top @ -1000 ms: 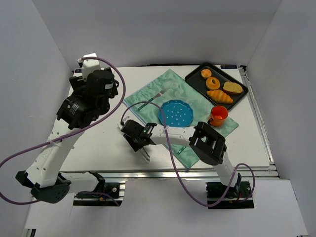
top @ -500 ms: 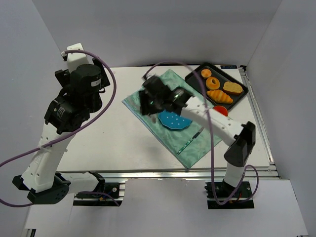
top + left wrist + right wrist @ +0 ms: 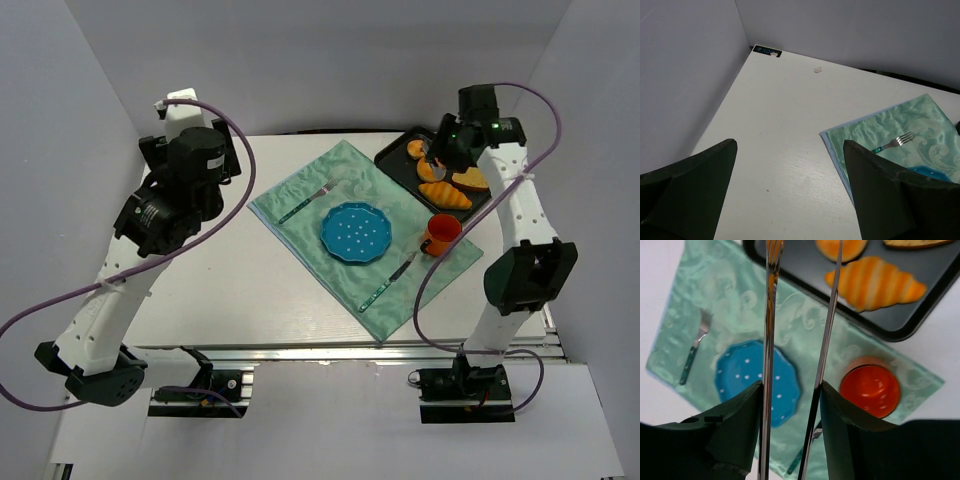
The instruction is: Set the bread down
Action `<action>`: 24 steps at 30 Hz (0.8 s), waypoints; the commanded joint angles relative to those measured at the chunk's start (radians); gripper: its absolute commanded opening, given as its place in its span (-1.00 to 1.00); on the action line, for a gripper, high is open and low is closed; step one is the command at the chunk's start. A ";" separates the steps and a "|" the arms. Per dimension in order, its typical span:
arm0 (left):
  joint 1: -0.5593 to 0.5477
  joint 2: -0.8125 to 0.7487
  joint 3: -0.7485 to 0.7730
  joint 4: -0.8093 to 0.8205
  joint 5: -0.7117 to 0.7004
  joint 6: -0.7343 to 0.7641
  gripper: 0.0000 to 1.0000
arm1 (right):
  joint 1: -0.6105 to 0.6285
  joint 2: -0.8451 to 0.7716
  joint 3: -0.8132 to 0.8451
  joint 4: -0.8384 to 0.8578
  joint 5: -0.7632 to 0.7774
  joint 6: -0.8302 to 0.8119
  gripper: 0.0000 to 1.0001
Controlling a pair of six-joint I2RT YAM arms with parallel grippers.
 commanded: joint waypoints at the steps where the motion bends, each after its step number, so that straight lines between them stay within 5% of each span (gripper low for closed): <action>1: 0.000 0.013 -0.021 0.033 0.040 0.026 0.96 | -0.061 0.055 0.097 -0.028 -0.083 -0.134 0.06; 6: 0.000 0.046 -0.032 0.046 0.046 0.057 0.97 | -0.143 0.207 0.228 -0.074 -0.173 -0.264 0.06; 24: 0.000 0.161 0.013 0.047 0.055 0.072 0.96 | -0.221 0.335 0.196 0.072 -0.232 -0.338 0.12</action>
